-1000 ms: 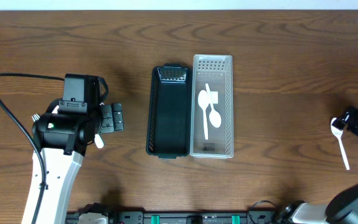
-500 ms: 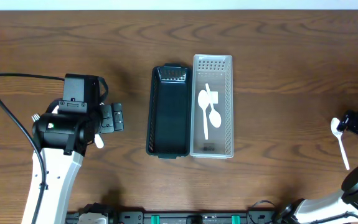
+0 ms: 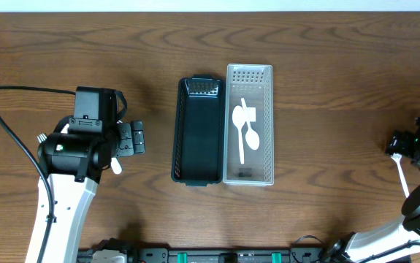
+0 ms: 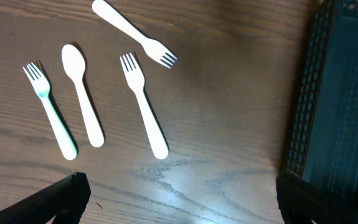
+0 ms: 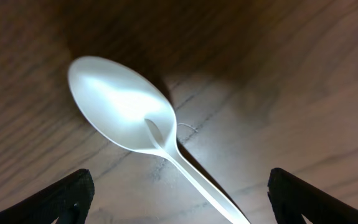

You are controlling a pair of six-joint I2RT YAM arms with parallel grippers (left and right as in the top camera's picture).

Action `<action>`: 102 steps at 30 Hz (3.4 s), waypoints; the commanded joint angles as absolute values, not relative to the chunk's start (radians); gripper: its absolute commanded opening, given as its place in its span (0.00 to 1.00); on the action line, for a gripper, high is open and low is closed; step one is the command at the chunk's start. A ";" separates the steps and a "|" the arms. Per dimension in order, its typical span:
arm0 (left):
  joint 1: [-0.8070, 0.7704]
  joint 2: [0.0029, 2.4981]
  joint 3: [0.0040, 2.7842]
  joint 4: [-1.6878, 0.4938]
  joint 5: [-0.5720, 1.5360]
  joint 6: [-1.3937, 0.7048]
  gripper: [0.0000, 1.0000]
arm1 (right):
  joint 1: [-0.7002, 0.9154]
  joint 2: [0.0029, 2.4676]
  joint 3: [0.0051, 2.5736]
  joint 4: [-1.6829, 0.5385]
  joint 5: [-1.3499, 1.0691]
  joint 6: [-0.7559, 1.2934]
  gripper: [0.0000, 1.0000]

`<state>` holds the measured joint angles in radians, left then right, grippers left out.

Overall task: Pack container
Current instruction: 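Reach the right gripper to the last spoon and grasp it, then place the last spoon into the clear basket with the right gripper, then retract the right gripper to the side and move left gripper to forks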

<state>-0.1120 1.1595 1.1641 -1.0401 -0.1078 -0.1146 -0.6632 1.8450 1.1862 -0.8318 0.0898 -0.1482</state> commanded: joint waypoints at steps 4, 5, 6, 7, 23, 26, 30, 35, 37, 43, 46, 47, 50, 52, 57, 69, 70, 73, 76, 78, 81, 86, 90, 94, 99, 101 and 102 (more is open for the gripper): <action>-0.107 1.163 1.182 -1.042 -0.105 -0.105 0.98 | -0.655 1.853 1.073 -0.759 0.113 -0.166 0.93; -0.107 1.163 1.182 -1.042 -0.105 -0.105 0.98 | -0.655 1.853 1.058 -0.748 0.112 -0.165 0.93; -0.107 1.163 1.182 -1.042 -0.105 -0.105 0.98 | -0.655 1.853 1.044 -0.736 0.112 -0.165 0.92; -0.107 1.163 1.182 -1.042 -0.105 -0.105 0.98 | -0.655 1.853 1.033 -0.727 0.112 -0.161 0.92; -0.107 1.163 1.182 -1.042 -0.105 -0.105 0.98 | -0.653 1.852 1.029 -0.665 -0.015 -0.055 0.24; -0.107 1.163 1.182 -1.042 -0.105 -0.105 0.98 | -0.641 1.850 1.045 -0.669 -0.064 -0.038 0.18; -0.107 1.163 1.182 -1.042 -0.105 -0.105 0.98 | -0.579 1.824 1.092 -0.698 -0.079 -0.038 0.10; -0.107 1.163 1.182 -1.042 -0.105 -0.105 0.98 | -0.444 1.740 1.199 -0.749 -0.079 -0.025 0.01; -0.107 1.163 1.182 -1.042 -0.105 -0.105 0.98 | -0.374 1.692 1.259 -0.778 -0.079 -0.004 0.01; -0.107 1.163 1.182 -1.042 -0.105 -0.105 0.98 | -0.132 1.560 1.441 -0.820 -0.080 0.136 0.01; -0.107 1.163 1.182 -1.042 -0.105 -0.105 0.98 | 0.027 1.526 1.497 -0.815 -0.075 0.213 0.01; -0.107 1.163 1.182 -1.043 -0.105 -0.105 0.98 | 0.073 1.525 1.504 -0.809 -0.075 0.236 0.01; -0.107 1.163 1.182 -1.042 -0.105 -0.105 0.98 | 0.196 1.539 1.503 -0.805 -0.031 0.333 0.01; -0.107 1.163 1.182 -1.043 -0.105 -0.105 0.98 | 0.269 1.569 1.502 -0.813 -0.004 0.394 0.01; -0.107 1.163 1.182 -1.043 -0.105 -0.105 0.98 | 0.389 1.697 1.502 -0.861 -0.005 0.482 0.01; -0.107 1.163 1.182 -1.044 -0.105 -0.105 0.98 | 0.517 1.955 1.501 -0.910 -0.015 0.500 0.20; -0.107 1.163 1.182 -1.045 -0.105 -0.105 0.98 | 0.519 1.955 1.502 -0.908 -0.015 0.500 0.25; -0.107 1.163 1.182 -1.046 -0.105 -0.105 0.98 | 0.517 1.950 1.505 -0.905 -0.015 0.491 0.36; -0.107 1.163 1.182 -1.047 -0.105 -0.105 0.98 | 0.508 1.934 1.515 -0.901 -0.015 0.443 0.40; -0.107 1.161 1.182 -1.054 -0.105 -0.105 0.98 | 0.492 1.915 1.545 -0.912 -0.015 0.401 0.43; -0.107 1.156 1.193 -1.062 -0.105 -0.110 0.98 | 0.455 1.871 1.631 -0.962 -0.015 0.339 0.47; -0.084 1.188 1.338 -1.127 -0.105 -0.209 0.98 | 0.379 1.787 1.786 -1.072 -0.015 0.281 0.61; -0.005 1.296 1.505 -1.152 -0.105 -0.333 0.98 | 0.303 1.733 1.877 -1.216 -0.016 0.283 0.64; 0.071 1.439 1.621 -1.143 -0.104 -0.416 0.98 | 0.212 1.683 1.920 -1.381 -0.015 0.282 0.74; 0.146 1.604 1.635 -1.076 -0.061 -0.519 0.98 | 0.094 1.640 1.921 -1.485 -0.015 0.259 0.78; 0.167 1.672 1.635 -1.059 -0.038 -0.552 0.98 | 0.060 1.636 1.921 -1.502 -0.015 0.244 0.78; 0.177 1.709 1.635 -1.052 -0.030 -0.567 0.98 | 0.045 1.636 1.921 -1.510 -0.015 0.235 0.78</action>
<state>0.1505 1.6337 1.6291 -1.0573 -0.0719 -0.4763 0.0814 1.6516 1.9141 -1.4990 -0.0216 0.2745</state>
